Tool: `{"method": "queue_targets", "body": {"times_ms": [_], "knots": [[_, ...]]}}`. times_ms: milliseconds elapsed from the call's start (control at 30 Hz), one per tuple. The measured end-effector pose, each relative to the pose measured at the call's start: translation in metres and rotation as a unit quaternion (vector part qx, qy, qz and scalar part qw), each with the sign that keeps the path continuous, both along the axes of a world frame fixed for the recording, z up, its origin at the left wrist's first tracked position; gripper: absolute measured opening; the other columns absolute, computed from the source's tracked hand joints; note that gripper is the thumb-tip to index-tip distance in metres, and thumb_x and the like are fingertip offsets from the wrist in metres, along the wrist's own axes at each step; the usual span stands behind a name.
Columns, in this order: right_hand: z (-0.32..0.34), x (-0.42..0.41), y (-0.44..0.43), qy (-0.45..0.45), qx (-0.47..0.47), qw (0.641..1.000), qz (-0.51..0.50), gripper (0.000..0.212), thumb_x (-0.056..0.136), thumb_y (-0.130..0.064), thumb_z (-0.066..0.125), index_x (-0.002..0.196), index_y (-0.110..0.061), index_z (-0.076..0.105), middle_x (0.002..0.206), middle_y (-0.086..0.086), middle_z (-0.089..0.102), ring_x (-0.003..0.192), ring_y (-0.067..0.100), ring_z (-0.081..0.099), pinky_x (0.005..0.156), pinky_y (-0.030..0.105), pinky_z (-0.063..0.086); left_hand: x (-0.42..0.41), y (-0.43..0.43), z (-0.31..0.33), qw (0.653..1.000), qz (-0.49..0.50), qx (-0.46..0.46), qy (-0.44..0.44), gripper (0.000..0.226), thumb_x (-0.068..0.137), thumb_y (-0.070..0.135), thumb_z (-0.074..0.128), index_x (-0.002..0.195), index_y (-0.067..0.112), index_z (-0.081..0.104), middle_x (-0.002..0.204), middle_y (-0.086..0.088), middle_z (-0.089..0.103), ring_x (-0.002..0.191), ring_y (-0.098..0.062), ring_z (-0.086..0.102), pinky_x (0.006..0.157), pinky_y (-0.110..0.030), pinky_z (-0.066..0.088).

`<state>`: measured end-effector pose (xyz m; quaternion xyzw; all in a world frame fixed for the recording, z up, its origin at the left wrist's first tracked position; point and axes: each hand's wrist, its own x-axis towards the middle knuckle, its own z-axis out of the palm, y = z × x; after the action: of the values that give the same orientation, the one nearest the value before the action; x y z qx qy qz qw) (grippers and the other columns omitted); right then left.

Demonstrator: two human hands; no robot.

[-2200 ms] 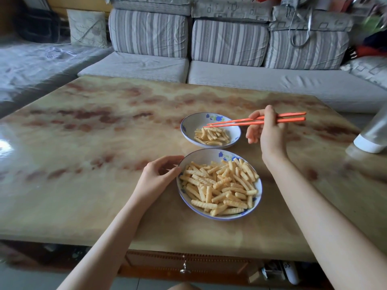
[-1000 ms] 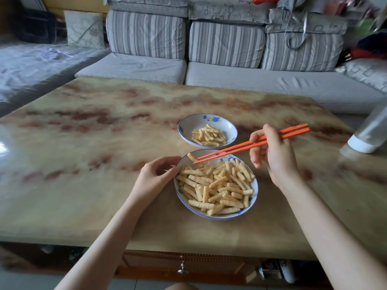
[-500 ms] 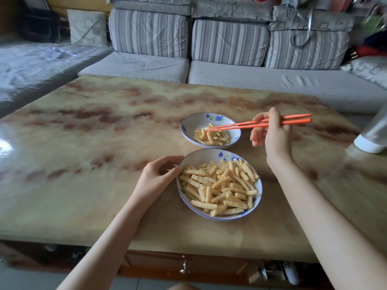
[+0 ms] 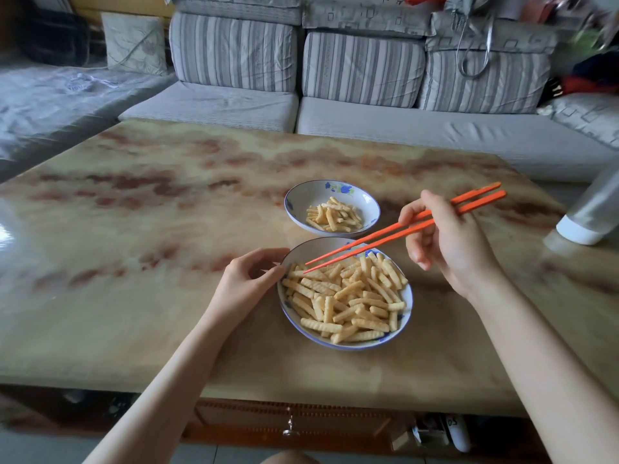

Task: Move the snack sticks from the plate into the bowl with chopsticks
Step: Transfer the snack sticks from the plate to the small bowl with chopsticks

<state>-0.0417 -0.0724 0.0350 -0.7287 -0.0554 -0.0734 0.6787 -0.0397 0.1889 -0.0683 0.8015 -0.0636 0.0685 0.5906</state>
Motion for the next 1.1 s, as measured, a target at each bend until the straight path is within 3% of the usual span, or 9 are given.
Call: {"method": "queue_targets", "body": {"times_ms": [233,467,633,800,1100], "knots": [[-0.002,-0.004,0.006,0.013,-0.021,1.0,0.004,0.048,0.103,-0.026,0.03,0.069,-0.006,0.056,0.037,0.009,0.046,0.03,0.019,0.034,0.035,0.018,0.026,-0.001,0.0,0.001,1.0,-0.003,-0.004,0.001,0.034,0.074,0.032,0.062,0.106,0.026,0.073,0.1,0.01,0.074,0.097,-0.012,0.069,0.091,-0.028,0.053],[-0.002,-0.001,0.003,-0.008,0.042,0.998,-0.048,0.046,0.103,-0.026,0.031,0.067,-0.007,0.053,0.037,0.009,0.046,0.029,0.021,0.036,0.036,0.018,0.027,-0.001,0.0,0.002,1.0,-0.004,-0.001,-0.003,0.039,0.07,0.039,0.061,0.105,0.028,0.073,0.098,0.012,0.074,0.096,-0.009,0.068,0.089,-0.025,0.053],[0.0,0.013,0.001,-0.034,0.075,0.99,-0.118,0.045,0.102,-0.026,0.03,0.066,-0.009,0.054,0.037,0.006,0.049,0.031,0.021,0.039,0.038,0.022,0.029,-0.001,-0.001,0.001,1.0,0.001,-0.004,-0.006,0.032,0.075,0.026,0.061,0.104,0.026,0.074,0.098,0.012,0.074,0.095,-0.01,0.068,0.086,-0.021,0.053],[-0.01,0.038,0.005,-0.055,0.059,0.982,-0.171,0.046,0.103,-0.025,0.029,0.066,-0.01,0.052,0.036,0.004,0.051,0.029,0.018,0.041,0.038,0.022,0.029,-0.001,-0.001,0.002,1.0,0.001,-0.004,-0.003,0.032,0.075,0.027,0.061,0.105,0.027,0.073,0.099,0.014,0.074,0.095,-0.011,0.068,0.086,-0.022,0.053],[-0.019,0.036,0.0,-0.056,0.046,0.984,-0.164,0.044,0.102,-0.027,0.03,0.069,-0.01,0.054,0.038,0.004,0.052,0.032,0.019,0.041,0.039,0.021,0.03,-0.001,0.0,0.001,1.0,-0.002,-0.001,-0.002,0.033,0.075,0.028,0.06,0.105,0.028,0.073,0.098,0.01,0.074,0.094,-0.01,0.069,0.088,-0.022,0.053]]}}
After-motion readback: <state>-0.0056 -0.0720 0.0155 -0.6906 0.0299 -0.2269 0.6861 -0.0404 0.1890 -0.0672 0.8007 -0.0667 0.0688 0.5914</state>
